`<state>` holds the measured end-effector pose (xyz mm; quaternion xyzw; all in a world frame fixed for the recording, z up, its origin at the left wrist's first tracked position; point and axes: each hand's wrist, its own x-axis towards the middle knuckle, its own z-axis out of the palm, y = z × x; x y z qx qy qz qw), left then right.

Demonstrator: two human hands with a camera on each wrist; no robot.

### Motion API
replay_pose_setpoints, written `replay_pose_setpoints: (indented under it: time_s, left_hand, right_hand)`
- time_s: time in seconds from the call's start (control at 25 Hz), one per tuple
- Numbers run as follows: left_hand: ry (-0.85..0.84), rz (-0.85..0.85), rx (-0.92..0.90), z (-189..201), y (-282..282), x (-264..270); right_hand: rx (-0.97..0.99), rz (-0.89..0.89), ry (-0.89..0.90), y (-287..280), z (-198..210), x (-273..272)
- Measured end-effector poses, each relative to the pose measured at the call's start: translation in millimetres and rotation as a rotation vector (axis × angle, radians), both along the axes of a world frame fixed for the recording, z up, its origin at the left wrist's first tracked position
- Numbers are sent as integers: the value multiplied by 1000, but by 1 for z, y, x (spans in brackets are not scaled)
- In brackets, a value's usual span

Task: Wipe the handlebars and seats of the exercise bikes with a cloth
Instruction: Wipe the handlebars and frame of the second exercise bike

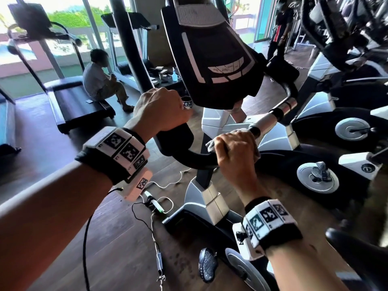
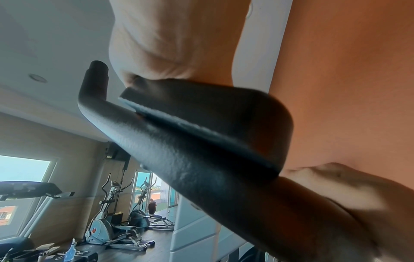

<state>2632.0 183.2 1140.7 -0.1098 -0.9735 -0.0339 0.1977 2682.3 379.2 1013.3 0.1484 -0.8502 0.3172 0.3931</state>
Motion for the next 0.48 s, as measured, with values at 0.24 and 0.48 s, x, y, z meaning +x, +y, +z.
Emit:
replay_pose_setpoints:
  time_s: [0.24, 0.48]
  left_hand:
    - [26, -41, 7, 0, -1, 0]
    - [13, -74, 48, -1, -7, 3]
  right_hand:
    - [-327, 109, 23, -22, -13, 17]
    - [-540, 214, -127, 2, -41, 70]
